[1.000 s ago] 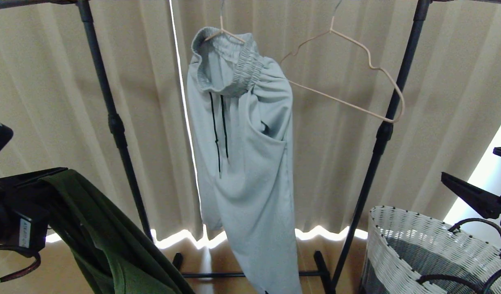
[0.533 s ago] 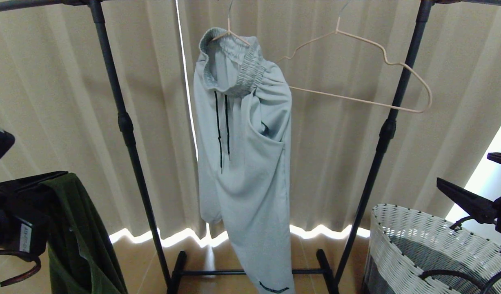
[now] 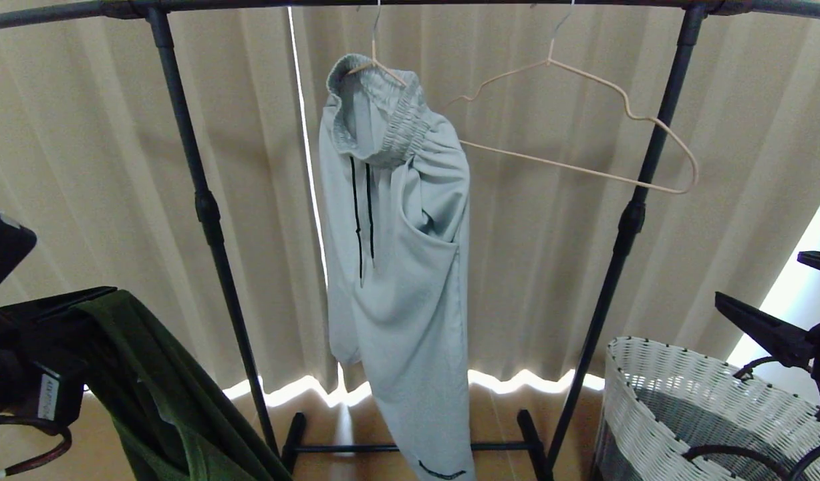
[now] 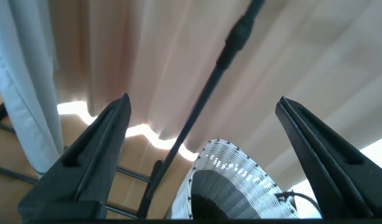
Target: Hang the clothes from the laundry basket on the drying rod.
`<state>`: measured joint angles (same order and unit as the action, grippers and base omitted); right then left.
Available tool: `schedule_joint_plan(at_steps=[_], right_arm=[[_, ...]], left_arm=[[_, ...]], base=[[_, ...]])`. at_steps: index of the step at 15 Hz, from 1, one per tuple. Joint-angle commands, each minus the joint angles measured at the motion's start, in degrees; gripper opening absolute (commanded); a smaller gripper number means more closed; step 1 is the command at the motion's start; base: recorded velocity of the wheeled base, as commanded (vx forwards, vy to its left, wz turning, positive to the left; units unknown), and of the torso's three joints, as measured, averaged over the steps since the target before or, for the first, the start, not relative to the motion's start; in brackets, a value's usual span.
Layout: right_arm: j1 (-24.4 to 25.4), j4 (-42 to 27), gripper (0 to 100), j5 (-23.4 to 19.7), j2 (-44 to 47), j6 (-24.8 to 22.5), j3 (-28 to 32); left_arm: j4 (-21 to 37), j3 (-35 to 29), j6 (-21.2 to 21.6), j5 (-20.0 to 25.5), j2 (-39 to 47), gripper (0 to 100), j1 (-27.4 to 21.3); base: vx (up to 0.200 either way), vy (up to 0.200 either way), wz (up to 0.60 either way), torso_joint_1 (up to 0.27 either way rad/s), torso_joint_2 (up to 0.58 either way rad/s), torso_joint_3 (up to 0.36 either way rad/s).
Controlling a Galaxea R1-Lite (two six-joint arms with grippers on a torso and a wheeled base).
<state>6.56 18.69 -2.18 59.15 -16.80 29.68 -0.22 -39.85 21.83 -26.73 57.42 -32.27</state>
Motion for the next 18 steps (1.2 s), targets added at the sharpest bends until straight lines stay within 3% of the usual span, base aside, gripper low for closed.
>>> schedule_joint_plan(at_steps=[1,9,13,18], right_arm=[[0.0,0.0,100,0.0,0.1,0.0,0.0],[0.0,0.0,100,0.0,0.2,0.0,0.1],[0.0,0.0,100,0.0,0.2,0.0,0.3],[0.0,0.0,100,-0.1,0.1,0.0,-0.1]], left_arm=[[0.0,0.2,0.0,-0.1,0.2,0,0.0],[0.0,0.9,0.2,0.0,0.0,0,0.0],[0.0,0.9,0.1,-0.1,-0.1,0,0.0],[0.0,1.4,0.1,-0.1,-0.1,0,0.0]], base=[[0.0,0.0,0.0,0.144,-0.14,-0.222],[0.0,0.0,0.0,0.144,-0.48,-0.256],[0.0,0.0,0.0,0.32,-0.48,-0.259],[0.0,0.0,0.0,0.187,-0.38,-0.193]])
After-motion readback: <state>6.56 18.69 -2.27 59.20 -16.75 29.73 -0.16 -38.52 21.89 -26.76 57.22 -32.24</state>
